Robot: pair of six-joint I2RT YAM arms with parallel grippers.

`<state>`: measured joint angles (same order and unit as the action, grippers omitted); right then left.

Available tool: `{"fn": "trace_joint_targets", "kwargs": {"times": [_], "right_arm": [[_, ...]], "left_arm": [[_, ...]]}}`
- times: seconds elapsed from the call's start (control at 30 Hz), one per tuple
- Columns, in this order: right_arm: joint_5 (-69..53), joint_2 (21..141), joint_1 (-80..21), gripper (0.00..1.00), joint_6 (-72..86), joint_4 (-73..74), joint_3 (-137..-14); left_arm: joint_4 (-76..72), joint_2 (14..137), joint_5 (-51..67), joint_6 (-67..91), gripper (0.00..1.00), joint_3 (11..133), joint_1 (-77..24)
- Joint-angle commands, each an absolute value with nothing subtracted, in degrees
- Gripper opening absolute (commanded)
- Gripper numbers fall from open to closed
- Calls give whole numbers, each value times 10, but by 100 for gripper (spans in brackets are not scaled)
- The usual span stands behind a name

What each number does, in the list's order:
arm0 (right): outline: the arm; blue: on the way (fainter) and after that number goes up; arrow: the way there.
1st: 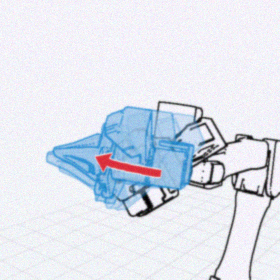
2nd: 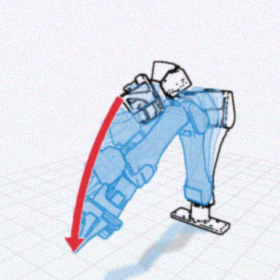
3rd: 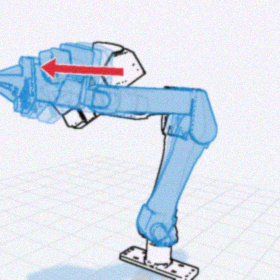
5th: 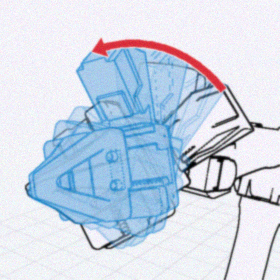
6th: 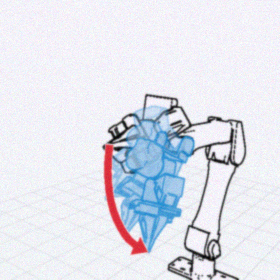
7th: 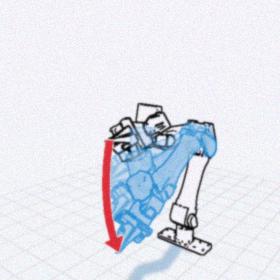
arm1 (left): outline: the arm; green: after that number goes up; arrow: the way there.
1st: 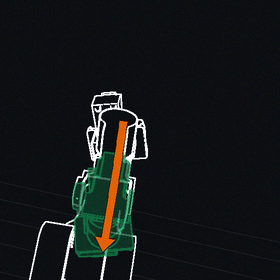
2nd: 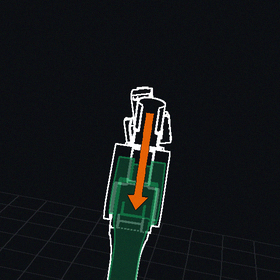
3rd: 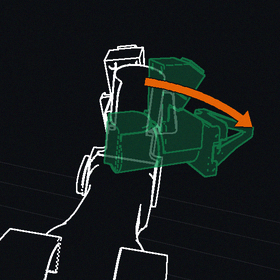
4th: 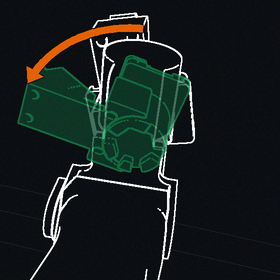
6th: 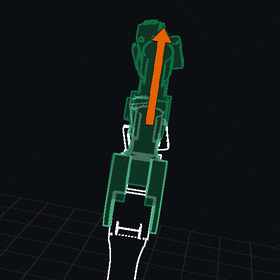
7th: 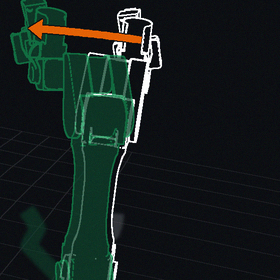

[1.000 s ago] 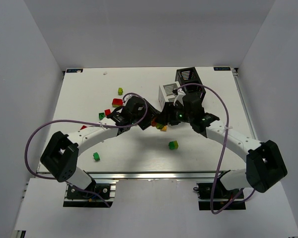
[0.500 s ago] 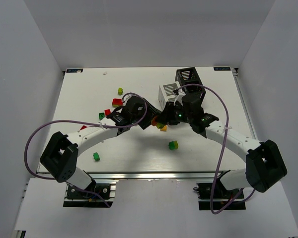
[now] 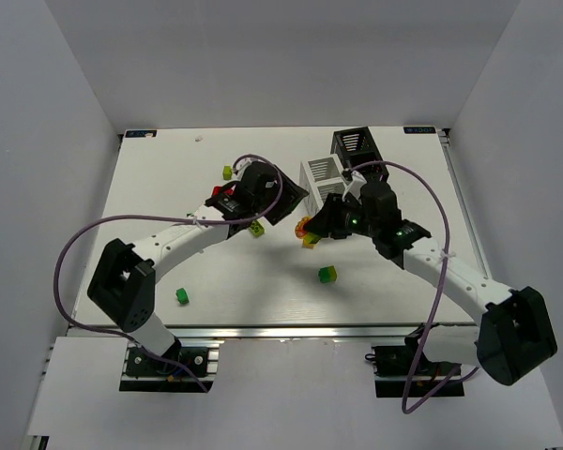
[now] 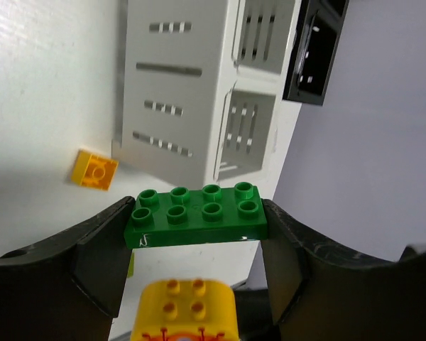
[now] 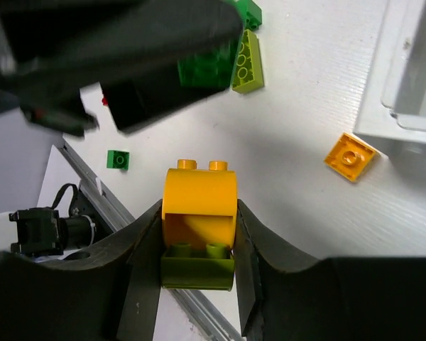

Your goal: Sort the legos into containers by color

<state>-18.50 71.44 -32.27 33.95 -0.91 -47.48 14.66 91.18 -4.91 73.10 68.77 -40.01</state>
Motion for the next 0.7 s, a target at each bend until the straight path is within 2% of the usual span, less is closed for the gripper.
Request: {"fn": "trace_joint_targets", "kwargs": {"times": [0.0,0.1,0.43,0.67], "right_arm": [[-201,676,-309,0,321,-1,-468],[-203,639,-291,0,286,28,-470],[-210,525,-140,0,163,82,-479],[-219,508,-64,0,144,83,-466]], "left_arm": [[162,928,-60,697,14,739,-389],[169,962,-54,671,14,775,-383],[313,1163,-49,528,14,1111,-382],[306,1233,-14,504,23,1200,-379]]}}
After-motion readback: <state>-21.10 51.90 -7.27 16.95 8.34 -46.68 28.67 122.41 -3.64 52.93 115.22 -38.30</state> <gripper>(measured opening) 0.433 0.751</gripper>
